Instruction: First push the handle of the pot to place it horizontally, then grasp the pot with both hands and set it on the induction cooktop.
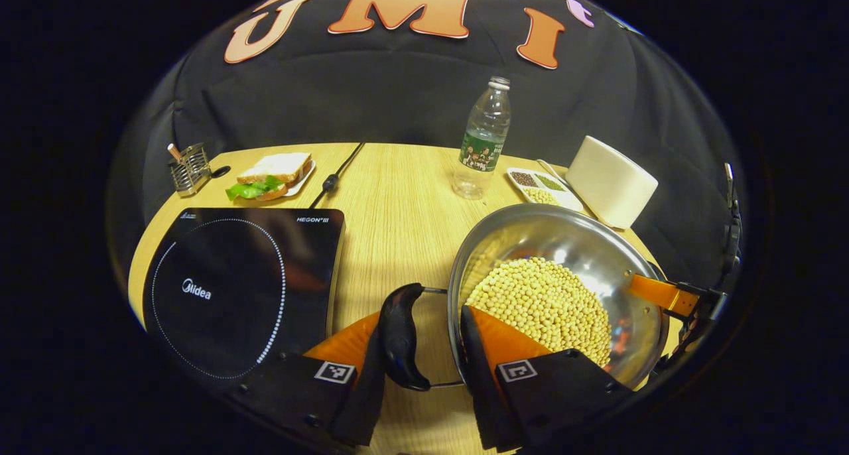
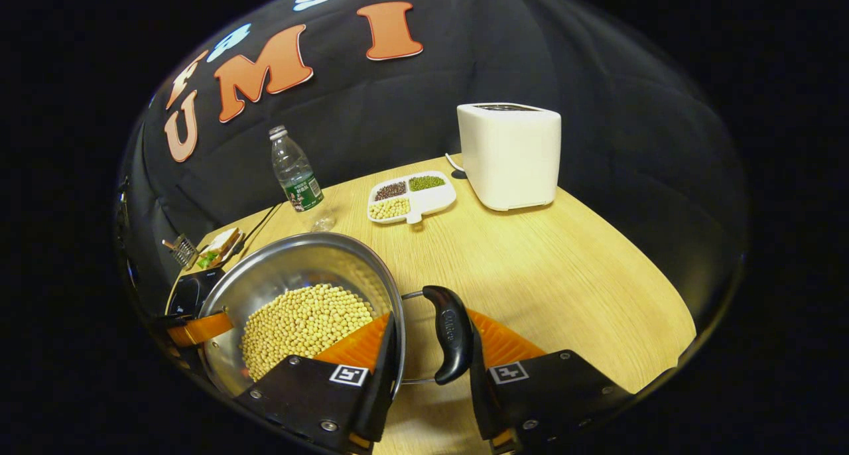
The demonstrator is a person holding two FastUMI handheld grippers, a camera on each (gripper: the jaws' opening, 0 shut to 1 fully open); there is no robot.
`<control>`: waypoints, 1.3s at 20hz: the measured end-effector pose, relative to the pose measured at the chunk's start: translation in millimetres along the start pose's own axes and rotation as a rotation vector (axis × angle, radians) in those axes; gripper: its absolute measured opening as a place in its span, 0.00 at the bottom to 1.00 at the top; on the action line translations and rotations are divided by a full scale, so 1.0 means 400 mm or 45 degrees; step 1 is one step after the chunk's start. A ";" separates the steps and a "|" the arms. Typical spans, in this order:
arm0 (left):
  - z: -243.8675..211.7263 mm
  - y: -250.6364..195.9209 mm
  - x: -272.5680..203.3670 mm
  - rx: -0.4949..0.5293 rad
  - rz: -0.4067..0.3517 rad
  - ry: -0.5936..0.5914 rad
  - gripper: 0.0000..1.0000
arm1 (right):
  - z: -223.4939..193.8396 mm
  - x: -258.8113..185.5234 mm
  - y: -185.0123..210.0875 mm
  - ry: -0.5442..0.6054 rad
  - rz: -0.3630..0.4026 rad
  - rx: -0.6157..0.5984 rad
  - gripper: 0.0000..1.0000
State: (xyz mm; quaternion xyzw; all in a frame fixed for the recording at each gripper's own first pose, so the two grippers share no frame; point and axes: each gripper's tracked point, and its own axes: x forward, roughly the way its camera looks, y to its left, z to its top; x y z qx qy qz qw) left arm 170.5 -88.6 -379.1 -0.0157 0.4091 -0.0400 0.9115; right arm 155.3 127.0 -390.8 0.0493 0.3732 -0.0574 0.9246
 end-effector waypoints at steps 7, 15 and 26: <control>0.071 0.016 -0.117 -0.012 0.007 -0.082 0.62 | 0.073 -0.108 0.045 -0.071 0.040 0.015 0.52; 0.125 0.090 -0.250 -0.043 0.033 -0.136 0.64 | 0.124 -0.199 0.147 -0.119 0.098 -0.019 0.52; 0.157 0.305 -0.407 -0.075 0.165 -0.184 0.64 | 0.146 -0.281 0.333 -0.142 0.240 -0.073 0.52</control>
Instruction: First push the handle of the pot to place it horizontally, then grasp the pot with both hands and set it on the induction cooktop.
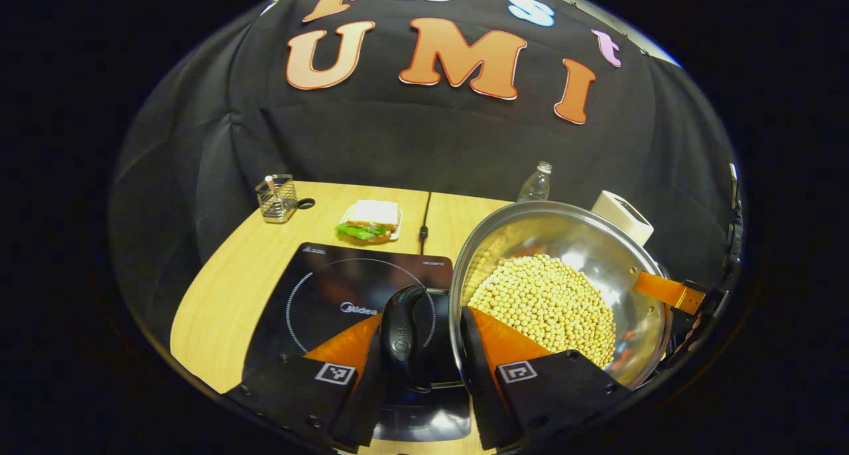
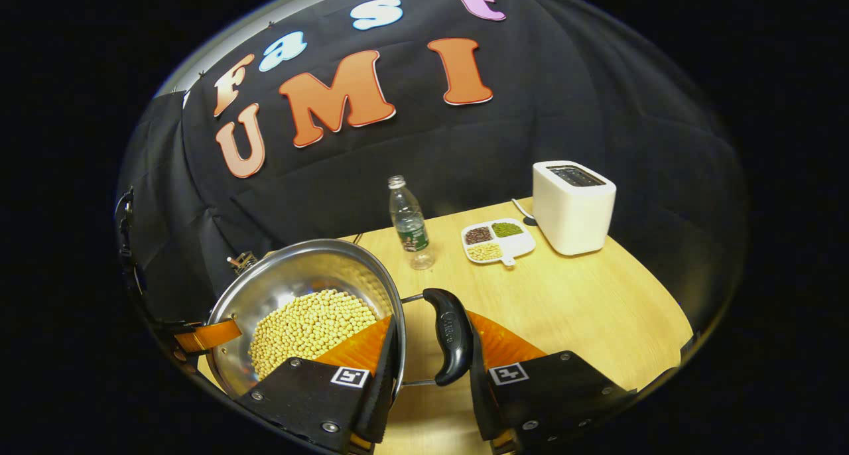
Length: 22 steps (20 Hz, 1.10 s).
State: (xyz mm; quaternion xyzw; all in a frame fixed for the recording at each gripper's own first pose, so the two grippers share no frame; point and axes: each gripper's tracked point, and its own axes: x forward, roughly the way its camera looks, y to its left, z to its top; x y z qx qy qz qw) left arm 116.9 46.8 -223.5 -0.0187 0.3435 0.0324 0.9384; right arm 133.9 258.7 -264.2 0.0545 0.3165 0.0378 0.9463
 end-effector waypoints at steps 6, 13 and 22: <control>0.015 0.130 -0.049 -0.034 0.078 -0.001 0.62 | -0.013 0.008 0.132 0.025 0.100 -0.010 0.52; 0.020 0.260 -0.073 -0.053 0.156 0.021 0.64 | -0.056 0.075 0.281 0.066 0.180 0.007 0.52; -0.001 0.402 0.001 -0.095 0.206 0.045 0.62 | -0.136 0.186 0.407 0.154 0.240 0.052 0.52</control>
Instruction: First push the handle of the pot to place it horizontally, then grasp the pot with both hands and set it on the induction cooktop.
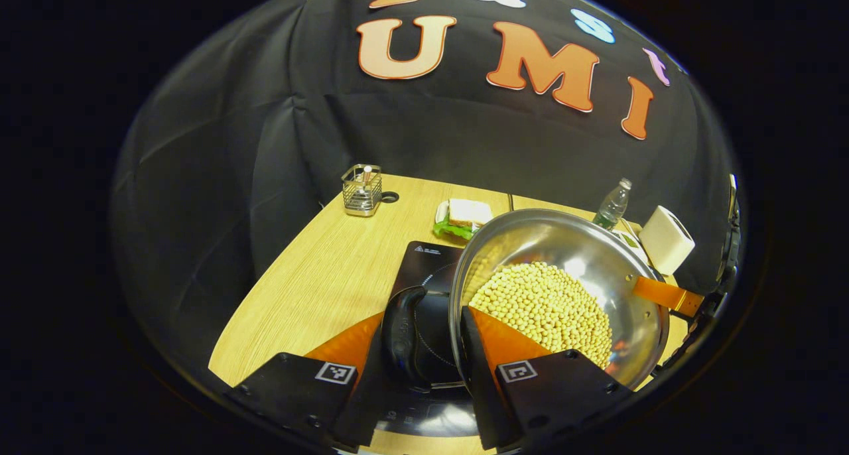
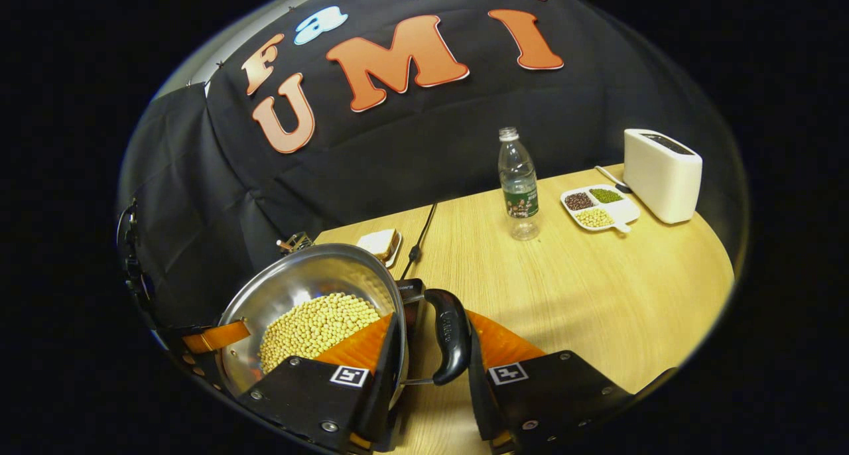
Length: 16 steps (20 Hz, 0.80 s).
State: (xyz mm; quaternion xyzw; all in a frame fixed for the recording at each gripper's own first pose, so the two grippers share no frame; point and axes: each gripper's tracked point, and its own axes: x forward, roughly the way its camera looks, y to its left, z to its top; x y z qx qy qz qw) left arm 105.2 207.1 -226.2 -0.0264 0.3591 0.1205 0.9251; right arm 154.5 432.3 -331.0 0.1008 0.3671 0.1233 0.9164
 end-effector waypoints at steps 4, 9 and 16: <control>-0.015 0.051 0.080 -0.001 0.026 0.020 0.65 | -0.042 0.070 0.023 0.022 -0.008 0.012 0.52; -0.051 0.063 0.128 -0.046 0.010 0.058 0.63 | -0.053 0.110 0.022 -0.013 -0.030 -0.015 0.54; 0.102 0.067 0.012 0.051 0.152 -0.234 1.00 | 0.058 -0.010 -0.067 -0.170 -0.076 -0.066 0.94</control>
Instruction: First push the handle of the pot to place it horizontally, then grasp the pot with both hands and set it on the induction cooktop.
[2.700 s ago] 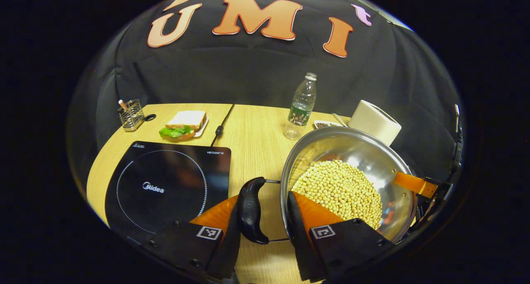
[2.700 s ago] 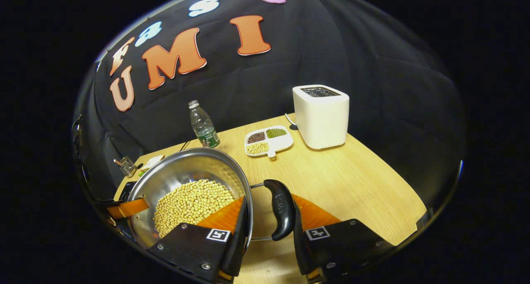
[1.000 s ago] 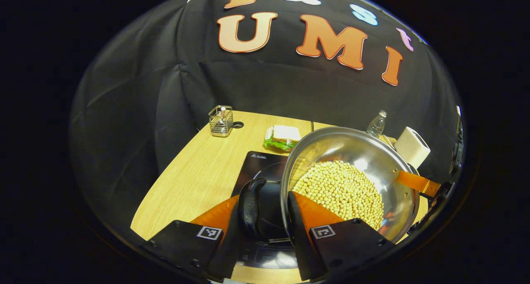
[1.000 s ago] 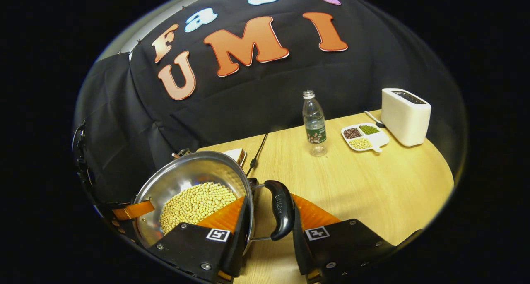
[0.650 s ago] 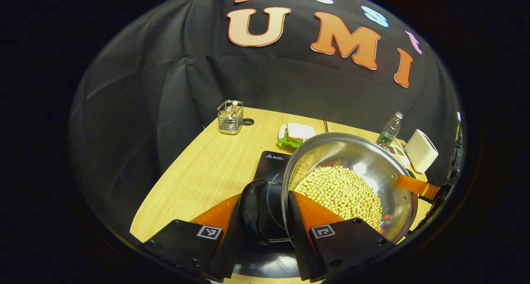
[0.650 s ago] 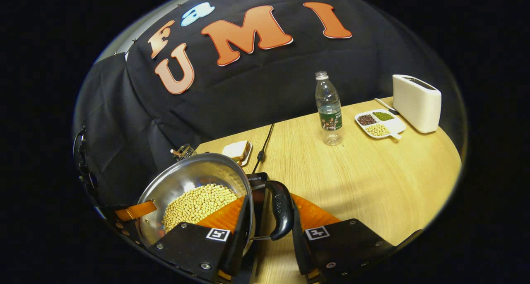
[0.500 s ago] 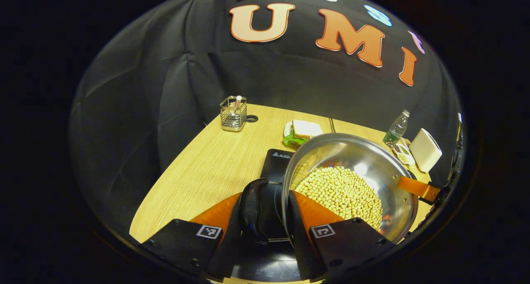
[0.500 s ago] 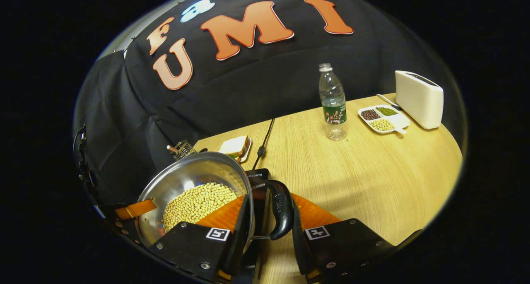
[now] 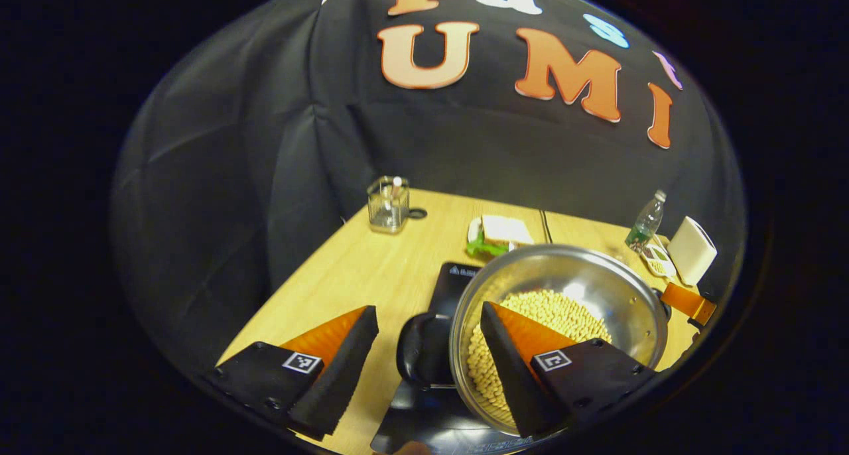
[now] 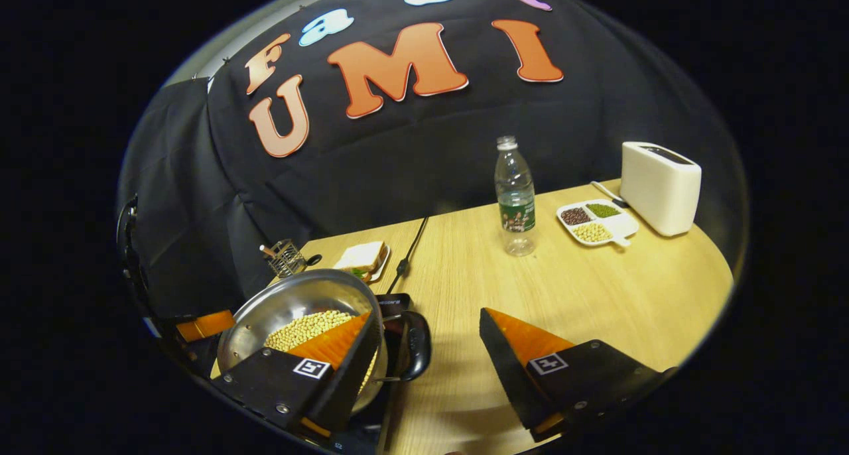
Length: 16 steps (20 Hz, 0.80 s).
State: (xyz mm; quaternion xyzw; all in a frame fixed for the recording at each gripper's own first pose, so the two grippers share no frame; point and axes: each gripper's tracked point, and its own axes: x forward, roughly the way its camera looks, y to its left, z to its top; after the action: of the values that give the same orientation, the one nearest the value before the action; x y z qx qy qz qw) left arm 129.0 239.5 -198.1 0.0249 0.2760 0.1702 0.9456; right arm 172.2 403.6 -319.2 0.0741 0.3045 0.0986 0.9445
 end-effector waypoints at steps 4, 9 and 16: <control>0.146 -0.105 -0.146 0.027 -0.039 -0.210 0.98 | 0.089 -0.104 -0.090 -0.122 -0.037 -0.008 0.95; 0.269 -0.274 -0.321 -0.007 -0.173 -0.360 0.98 | 0.216 -0.275 -0.206 -0.272 -0.073 -0.050 0.95; 0.392 -0.467 -0.568 -0.062 -0.307 -0.558 0.98 | 0.391 -0.587 -0.351 -0.540 -0.117 -0.107 0.95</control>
State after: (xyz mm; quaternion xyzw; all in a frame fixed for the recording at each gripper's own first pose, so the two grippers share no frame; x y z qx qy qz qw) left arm 90.2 -5.2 24.9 0.0053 0.0611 0.0534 0.9967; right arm 97.8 200.8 -89.9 0.0397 0.0978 0.0504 0.9931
